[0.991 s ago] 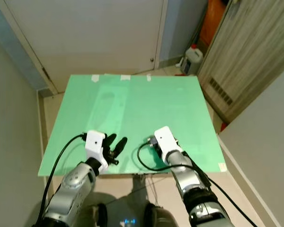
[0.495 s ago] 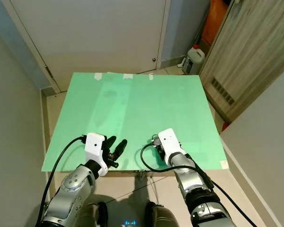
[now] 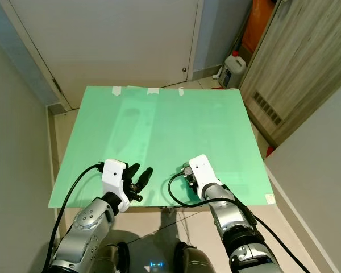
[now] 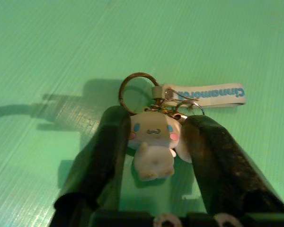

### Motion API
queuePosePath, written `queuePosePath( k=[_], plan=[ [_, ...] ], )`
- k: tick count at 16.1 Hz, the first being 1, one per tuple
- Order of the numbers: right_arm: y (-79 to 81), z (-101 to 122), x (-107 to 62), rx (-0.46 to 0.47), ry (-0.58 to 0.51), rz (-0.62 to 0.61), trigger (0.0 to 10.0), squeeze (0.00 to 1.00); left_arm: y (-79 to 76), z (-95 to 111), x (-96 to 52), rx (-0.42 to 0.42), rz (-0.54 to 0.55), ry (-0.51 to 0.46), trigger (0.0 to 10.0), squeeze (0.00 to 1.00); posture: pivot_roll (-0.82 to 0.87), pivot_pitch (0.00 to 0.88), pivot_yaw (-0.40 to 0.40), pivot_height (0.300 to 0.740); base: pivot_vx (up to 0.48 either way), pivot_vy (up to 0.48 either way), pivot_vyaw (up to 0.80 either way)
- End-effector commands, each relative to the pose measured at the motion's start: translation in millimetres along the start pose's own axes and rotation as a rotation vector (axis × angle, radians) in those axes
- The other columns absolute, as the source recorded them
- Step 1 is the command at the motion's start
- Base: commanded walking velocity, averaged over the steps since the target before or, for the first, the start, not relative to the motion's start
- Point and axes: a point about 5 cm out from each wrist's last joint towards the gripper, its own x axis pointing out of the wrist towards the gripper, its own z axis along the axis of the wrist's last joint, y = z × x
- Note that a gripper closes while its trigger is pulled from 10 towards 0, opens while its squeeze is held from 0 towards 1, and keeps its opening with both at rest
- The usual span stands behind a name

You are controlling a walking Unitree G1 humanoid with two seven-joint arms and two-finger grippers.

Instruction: Hang keys on a hook

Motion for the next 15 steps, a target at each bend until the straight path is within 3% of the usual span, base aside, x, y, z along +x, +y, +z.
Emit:
queuePosePath(
  k=[1, 4, 5, 6, 7, 8, 12, 15],
  plan=[
    [-1.7, -10.5, -2.3, 0.011, 0.051, -0.008, 0.0, 0.0, -6.8, 5.0, 3.6, -0.01, -0.016, -0.019, 10.0, 0.0, 0.05, 0.198, -0.021, 0.74, 0.0, 0.0, 0.0],
    [-2.7, -5.1, -1.7, 0.027, 0.032, -0.011, 0.0, 0.0, -6.4, 6.6, 4.4, -0.01, -0.013, -0.025, 10.0, 0.0, 0.05, 0.196, -0.022, 0.74, 0.0, 0.0, 0.0],
    [-1.5, 2.8, -1.3, 0.057, -0.018, 0.004, 0.1, 0.0, -6.6, 6.9, 4.7, -0.01, -0.014, -0.026, 10.0, 0.0, 0.05, 0.196, -0.022, 0.74, 0.0, 0.0, 0.0],
    [-1.5, 6.6, -1.3, 0.071, -0.043, 0.008, 2.2, 0.0, -6.8, 6.9, 5.0, -0.01, -0.014, -0.026, 10.0, 0.0, 0.05, 0.194, -0.023, 0.74, 0.0, 0.0, 0.0],
    [-3.8, 11.3, -2.6, 0.076, -0.069, 0.007, 10.0, 0.14, -7.1, 7.1, 5.5, -0.009, -0.016, -0.027, 10.0, 0.0, 0.05, 0.194, -0.023, 0.74, 0.0, 0.0, 0.0],
    [-5.8, 9.1, -3.2, 0.06, -0.055, -0.001, 10.0, 1.0, -7.1, 7.2, 5.6, -0.01, -0.017, -0.028, 10.0, 0.0, 0.05, 0.194, -0.023, 0.74, 0.0, 0.0, 0.0],
    [-17.2, -4.3, -10.3, 0.047, -0.014, -0.031, 10.0, 1.0, -10.5, 5.7, 5.5, -0.017, -0.02, -0.029, 10.0, 0.0, 0.04, 0.203, -0.031, 0.74, 0.0, 0.0, 0.0],
    [-10.5, -10.8, -13.7, 0.013, -0.006, 0.038, 10.0, 1.0, -10.1, 4.8, 4.5, -0.018, -0.018, -0.026, 10.0, 0.0, 0.04, 0.206, -0.031, 0.74, 0.0, 0.0, 0.0]
  ],
)
